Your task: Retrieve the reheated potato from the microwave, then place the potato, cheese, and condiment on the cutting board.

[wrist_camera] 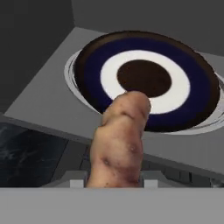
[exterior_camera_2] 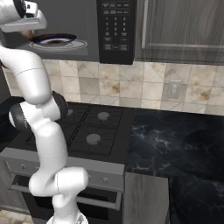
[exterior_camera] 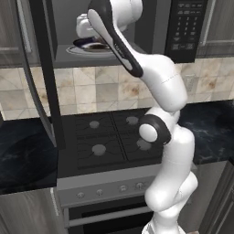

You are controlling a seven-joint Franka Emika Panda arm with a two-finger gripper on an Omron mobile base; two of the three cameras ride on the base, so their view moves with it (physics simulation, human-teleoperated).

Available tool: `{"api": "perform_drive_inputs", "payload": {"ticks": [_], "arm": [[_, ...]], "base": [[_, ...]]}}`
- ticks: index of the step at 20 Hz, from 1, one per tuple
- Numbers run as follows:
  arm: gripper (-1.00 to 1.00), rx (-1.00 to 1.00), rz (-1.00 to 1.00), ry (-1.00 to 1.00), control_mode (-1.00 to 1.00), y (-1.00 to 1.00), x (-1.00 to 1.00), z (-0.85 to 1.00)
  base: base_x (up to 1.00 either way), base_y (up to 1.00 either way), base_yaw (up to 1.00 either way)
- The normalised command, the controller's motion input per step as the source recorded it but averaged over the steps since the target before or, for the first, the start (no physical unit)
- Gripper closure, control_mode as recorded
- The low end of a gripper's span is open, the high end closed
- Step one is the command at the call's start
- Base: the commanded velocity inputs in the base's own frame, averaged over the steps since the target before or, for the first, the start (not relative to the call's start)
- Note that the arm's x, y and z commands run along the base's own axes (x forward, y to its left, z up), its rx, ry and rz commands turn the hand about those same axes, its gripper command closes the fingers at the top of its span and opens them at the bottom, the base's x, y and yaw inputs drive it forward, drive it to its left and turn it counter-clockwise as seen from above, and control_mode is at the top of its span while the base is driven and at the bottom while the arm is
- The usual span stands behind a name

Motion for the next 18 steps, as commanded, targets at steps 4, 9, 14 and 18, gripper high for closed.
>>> {"api": "perform_drive_inputs", "payload": {"ticks": [4,9,14,18], "arm": [[1.00,0.00,0.11,-0.13,-1.00,-0.12,-0.92,-0.48],[1.00,0.00,0.11,-0.06,-1.00,-0.22,-0.85,-0.60],[1.00,0.00,0.08,-0.01,-1.00,-0.30,-0.74,-0.76],[1.00,0.03,0.07,-0.01,-1.00,-0.40,-0.58,-0.87]], "base": [[0.00,0.00,0.00],[0.00,0.00,0.00],[0.00,0.00,0.00],[0.00,0.00,0.00]]}}
